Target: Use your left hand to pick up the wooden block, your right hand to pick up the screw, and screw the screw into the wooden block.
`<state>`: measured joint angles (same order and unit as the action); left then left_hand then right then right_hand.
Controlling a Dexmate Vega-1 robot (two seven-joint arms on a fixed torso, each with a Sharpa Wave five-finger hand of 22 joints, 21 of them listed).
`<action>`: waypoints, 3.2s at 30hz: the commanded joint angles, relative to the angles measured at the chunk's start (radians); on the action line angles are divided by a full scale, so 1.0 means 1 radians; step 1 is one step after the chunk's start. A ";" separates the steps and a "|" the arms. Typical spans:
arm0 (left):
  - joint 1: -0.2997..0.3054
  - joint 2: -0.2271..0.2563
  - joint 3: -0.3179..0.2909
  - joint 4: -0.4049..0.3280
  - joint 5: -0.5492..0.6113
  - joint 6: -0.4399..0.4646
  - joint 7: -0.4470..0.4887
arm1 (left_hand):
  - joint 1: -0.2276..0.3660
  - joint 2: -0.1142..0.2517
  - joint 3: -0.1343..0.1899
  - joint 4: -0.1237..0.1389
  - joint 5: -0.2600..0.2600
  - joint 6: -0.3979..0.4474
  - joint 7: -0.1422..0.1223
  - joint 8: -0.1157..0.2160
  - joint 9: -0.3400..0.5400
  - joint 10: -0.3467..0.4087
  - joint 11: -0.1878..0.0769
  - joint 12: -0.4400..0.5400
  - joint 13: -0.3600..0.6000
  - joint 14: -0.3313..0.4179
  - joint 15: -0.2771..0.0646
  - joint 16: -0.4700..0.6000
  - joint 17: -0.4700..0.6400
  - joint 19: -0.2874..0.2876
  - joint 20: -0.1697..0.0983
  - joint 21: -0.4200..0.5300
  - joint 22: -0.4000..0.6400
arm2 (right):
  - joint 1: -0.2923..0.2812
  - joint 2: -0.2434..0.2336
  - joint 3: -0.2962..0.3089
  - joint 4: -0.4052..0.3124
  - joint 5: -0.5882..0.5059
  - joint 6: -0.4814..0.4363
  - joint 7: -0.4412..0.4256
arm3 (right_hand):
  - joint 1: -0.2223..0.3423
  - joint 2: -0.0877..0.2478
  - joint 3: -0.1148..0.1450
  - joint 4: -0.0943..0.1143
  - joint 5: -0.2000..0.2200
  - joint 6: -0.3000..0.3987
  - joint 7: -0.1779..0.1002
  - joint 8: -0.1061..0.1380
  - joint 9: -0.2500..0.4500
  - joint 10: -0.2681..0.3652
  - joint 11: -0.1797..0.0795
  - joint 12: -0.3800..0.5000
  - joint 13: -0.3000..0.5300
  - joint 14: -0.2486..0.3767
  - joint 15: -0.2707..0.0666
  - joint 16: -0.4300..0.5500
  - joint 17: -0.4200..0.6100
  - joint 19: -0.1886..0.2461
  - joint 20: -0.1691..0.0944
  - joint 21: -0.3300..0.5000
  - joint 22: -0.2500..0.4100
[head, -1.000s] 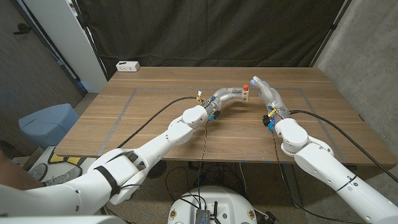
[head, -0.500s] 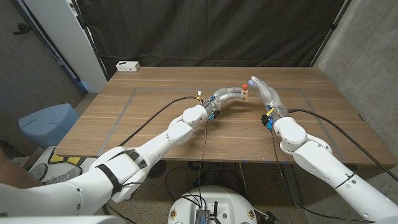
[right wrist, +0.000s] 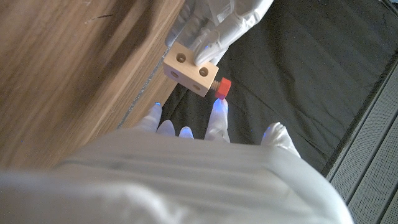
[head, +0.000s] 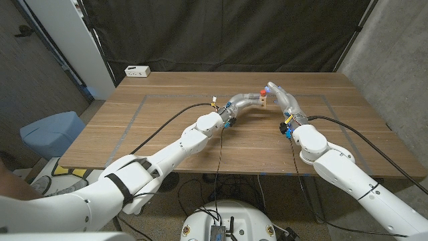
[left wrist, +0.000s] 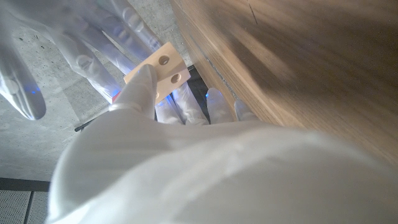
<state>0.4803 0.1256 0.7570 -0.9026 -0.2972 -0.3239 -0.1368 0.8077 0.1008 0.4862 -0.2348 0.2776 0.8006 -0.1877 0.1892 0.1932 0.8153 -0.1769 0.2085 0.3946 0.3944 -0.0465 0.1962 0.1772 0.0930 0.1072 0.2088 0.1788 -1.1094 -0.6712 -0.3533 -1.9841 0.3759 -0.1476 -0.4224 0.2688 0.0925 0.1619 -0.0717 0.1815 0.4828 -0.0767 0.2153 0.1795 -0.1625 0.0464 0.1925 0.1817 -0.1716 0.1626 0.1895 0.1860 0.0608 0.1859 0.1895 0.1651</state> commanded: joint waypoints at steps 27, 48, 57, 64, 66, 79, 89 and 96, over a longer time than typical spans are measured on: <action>0.006 -0.002 0.000 -0.002 -0.004 0.006 0.002 | -0.045 0.055 0.074 0.075 0.005 0.081 0.065 0.008 0.005 0.007 0.003 0.007 0.004 0.011 0.003 0.004 0.000 0.008 0.005 0.002 0.006 | -0.016 0.000 -0.002 -0.020 -0.009 -0.013 -0.032 | 0.007 0.013 0.010 -0.016 0.002 0.079 0.006 0.015 0.003 0.047 -0.034 0.013 -0.001 -0.005 -0.015 0.015 0.002 0.030 0.013 0.007 0.005; -0.009 -0.029 -0.001 0.055 -0.010 -0.017 -0.006 | -0.046 0.056 0.075 0.075 0.005 0.081 0.066 0.008 0.005 0.008 0.005 0.006 0.004 0.012 0.006 0.004 0.000 0.011 0.004 0.003 0.006 | -0.018 -0.005 0.003 -0.033 -0.005 -0.041 -0.038 | 0.010 0.016 0.017 -0.024 0.001 0.128 0.015 0.018 0.003 0.075 -0.047 0.015 -0.001 0.017 -0.020 0.019 0.002 0.048 0.014 0.009 0.005; -0.011 -0.028 -0.001 0.057 -0.010 -0.018 -0.010 | -0.047 0.057 0.076 0.076 0.005 0.079 0.067 0.008 0.005 0.008 0.005 0.006 0.003 0.011 0.006 0.004 0.000 0.012 0.005 0.003 0.006 | -0.021 -0.003 0.001 -0.034 -0.003 -0.048 -0.044 | 0.011 0.017 0.018 -0.026 0.001 0.138 0.019 0.016 0.004 0.083 -0.052 0.015 -0.001 0.022 -0.023 0.019 0.002 0.054 0.018 0.009 0.005; -0.013 -0.027 -0.002 0.056 -0.011 -0.016 -0.014 | -0.048 0.057 0.076 0.076 0.005 0.079 0.070 0.007 0.005 0.008 0.006 0.006 0.003 0.012 0.006 0.004 0.000 0.012 0.005 0.003 0.006 | -0.025 0.001 0.001 -0.036 -0.004 -0.047 -0.052 | 0.011 0.018 0.020 -0.027 0.001 0.142 0.020 0.014 0.004 0.088 -0.056 0.015 -0.001 0.029 -0.025 0.020 0.002 0.058 0.019 0.009 0.005; -0.013 -0.028 -0.002 0.058 -0.013 -0.017 -0.016 | -0.048 0.057 0.077 0.075 0.005 0.079 0.068 0.008 0.005 0.008 0.006 0.006 0.004 0.012 0.006 0.004 0.000 0.013 0.004 0.003 0.006 | -0.026 0.001 0.002 -0.037 -0.004 -0.047 -0.054 | 0.012 0.019 0.021 -0.028 0.001 0.149 0.021 0.014 0.004 0.092 -0.057 0.015 -0.001 0.031 -0.026 0.021 0.001 0.061 0.019 0.010 0.005; -0.015 -0.032 -0.003 0.066 -0.014 -0.021 -0.018 | -0.048 0.058 0.077 0.075 0.005 0.080 0.067 0.008 0.005 0.008 0.006 0.006 0.004 0.012 0.006 0.004 0.000 0.013 0.004 0.003 0.006 | -0.031 0.004 0.003 -0.045 -0.009 -0.054 -0.068 | 0.017 0.021 0.027 -0.034 0.001 0.182 0.024 0.016 0.004 0.118 -0.054 0.018 -0.001 0.049 -0.026 0.022 0.001 0.076 0.020 0.011 0.004; -0.009 -0.027 -0.004 0.054 -0.014 -0.015 -0.012 | -0.049 0.058 0.077 0.076 0.005 0.079 0.067 0.007 0.005 0.008 0.006 0.007 0.004 0.013 0.006 0.004 0.001 0.013 0.005 0.003 0.006 | -0.031 0.006 0.002 -0.051 -0.012 -0.056 -0.071 | 0.018 0.022 0.032 -0.040 0.000 0.238 0.031 0.024 0.005 0.149 -0.068 0.021 -0.001 0.067 -0.032 0.024 0.000 0.091 0.021 0.010 0.004; -0.003 -0.024 -0.004 0.043 -0.015 -0.008 -0.010 | -0.050 0.059 0.077 0.077 0.005 0.079 0.069 0.007 0.005 0.009 0.006 0.007 0.004 0.012 0.007 0.004 0.001 0.013 0.005 0.002 0.006 | -0.036 0.004 0.003 -0.057 -0.014 -0.053 -0.071 | 0.019 0.023 0.035 -0.043 0.000 0.284 0.037 0.030 0.005 0.172 -0.091 0.022 -0.001 0.075 -0.032 0.022 0.000 0.101 0.021 0.008 0.003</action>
<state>0.4667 0.0958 0.7536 -0.8423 -0.3113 -0.3432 -0.1513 0.8077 0.1008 0.4886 -0.2372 0.2776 0.8003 -0.1874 0.1892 0.1929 0.8174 -0.1715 0.2082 0.3966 0.3999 -0.0410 0.1962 0.1772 0.1004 0.1105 0.2088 0.1788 -1.1404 -0.6666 -0.3505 -2.0325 0.3665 -0.2012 -0.4897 0.2846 0.1083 0.1943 -0.1111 0.1815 0.7514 -0.0410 0.2402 0.1791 -0.0030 -0.0377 0.2079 0.1817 -0.1034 0.1304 0.2050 0.1863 0.1540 0.2038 0.1973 0.1650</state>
